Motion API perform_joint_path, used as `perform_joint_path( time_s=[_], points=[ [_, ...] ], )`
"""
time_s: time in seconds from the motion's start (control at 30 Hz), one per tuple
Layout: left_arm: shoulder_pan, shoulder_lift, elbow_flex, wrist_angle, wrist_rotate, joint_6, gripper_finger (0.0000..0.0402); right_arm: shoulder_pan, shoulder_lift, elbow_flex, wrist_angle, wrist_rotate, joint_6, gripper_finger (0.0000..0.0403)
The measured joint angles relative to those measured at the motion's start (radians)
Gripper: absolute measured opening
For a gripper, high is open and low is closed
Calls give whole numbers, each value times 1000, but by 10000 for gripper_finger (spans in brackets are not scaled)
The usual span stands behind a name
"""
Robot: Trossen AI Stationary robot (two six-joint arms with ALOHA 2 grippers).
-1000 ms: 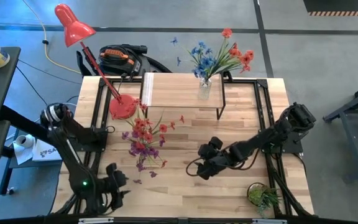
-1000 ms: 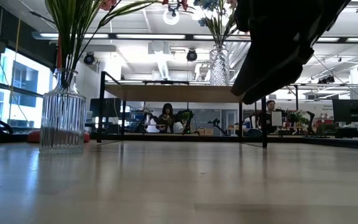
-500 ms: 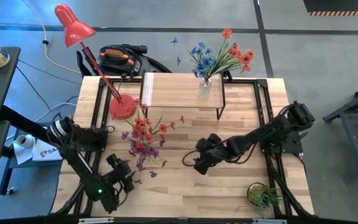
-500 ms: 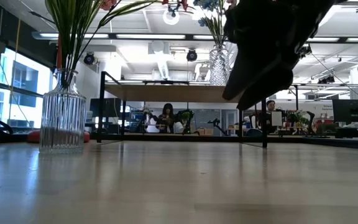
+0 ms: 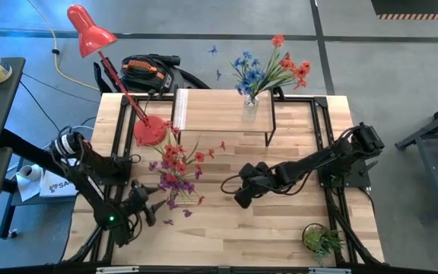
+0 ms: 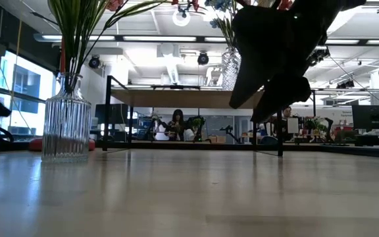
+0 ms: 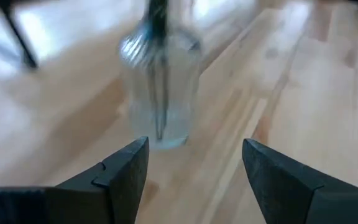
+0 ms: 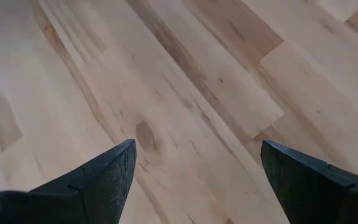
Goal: Pick and place flowers into a vace then onto a shelf
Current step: Put the transparent flower vase containing the purple and orange flowers on the shelf
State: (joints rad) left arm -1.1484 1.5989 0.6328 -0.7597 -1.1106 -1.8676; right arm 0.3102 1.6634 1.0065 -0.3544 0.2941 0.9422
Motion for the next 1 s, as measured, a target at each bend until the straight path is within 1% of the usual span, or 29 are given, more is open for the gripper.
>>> perform_joint_path(
  time_s=[0.07, 0.13, 0.2, 0.3, 0.37, 0.53, 0.77, 0.87, 1.0],
  points=[
    [4, -3, -12, 29, -15, 94, 292, -3, 0, 0, 1, 15, 1, 335],
    [6, -1, -27, 35, 14, 128, 292, -7, 0, 0, 2, 33, 3, 334],
    [16, -1, -47, 35, 31, 128, 292, -10, 0, 0, 6, 43, 3, 335],
    [27, -1, -77, 22, 24, 97, 292, -21, 0, 0, 7, 47, 18, 334],
    [37, -1, -89, 24, 52, 75, 292, -28, 0, 0, 5, 47, 50, 335],
    [76, -1, -81, 17, 113, 71, 292, -37, 0, 0, 7, 46, 82, 335],
    [149, -1, -51, 33, 185, 140, 292, -36, 0, 0, -7, 47, 91, 334],
    [171, -1, -51, 37, 186, 131, 292, -36, 0, 0, -8, 51, 97, 335],
    [190, -1, -51, 56, 188, 101, 292, -35, 0, 0, -8, 95, 97, 334]
  ],
)
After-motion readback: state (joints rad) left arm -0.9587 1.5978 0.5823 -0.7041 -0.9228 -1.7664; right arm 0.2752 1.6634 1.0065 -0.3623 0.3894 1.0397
